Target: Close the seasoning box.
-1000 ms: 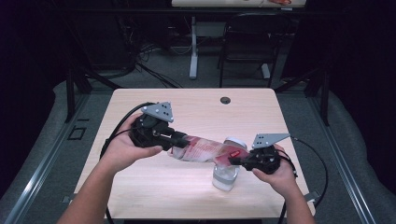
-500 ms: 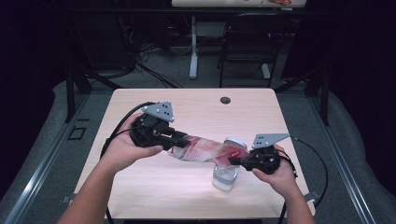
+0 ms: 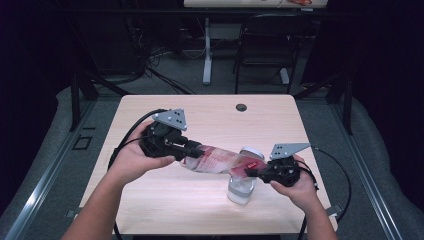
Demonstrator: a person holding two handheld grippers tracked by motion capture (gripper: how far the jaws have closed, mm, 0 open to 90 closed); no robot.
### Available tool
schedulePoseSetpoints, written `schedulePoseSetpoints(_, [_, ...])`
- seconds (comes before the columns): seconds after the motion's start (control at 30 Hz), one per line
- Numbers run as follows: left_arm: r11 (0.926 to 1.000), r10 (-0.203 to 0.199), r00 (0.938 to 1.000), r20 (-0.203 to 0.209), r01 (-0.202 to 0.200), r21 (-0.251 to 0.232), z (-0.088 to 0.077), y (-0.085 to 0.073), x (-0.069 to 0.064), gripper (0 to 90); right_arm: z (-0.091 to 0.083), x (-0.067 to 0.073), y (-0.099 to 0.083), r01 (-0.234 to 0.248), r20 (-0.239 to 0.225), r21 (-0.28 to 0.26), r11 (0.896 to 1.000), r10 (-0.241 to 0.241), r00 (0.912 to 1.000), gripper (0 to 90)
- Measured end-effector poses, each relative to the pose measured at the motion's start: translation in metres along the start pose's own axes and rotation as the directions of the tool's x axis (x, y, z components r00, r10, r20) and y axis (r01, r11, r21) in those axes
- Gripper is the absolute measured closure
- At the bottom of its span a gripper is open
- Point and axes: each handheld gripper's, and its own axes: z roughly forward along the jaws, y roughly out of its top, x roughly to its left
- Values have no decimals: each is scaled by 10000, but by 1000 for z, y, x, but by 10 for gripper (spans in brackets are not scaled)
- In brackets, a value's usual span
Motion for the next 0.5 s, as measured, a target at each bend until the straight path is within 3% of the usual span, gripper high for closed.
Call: schedulePoseSetpoints(0.5, [10000,6,10000,-5,-6,-8,0,1,0,773,0,0,0,10,13,28,10000,-10,10000,859])
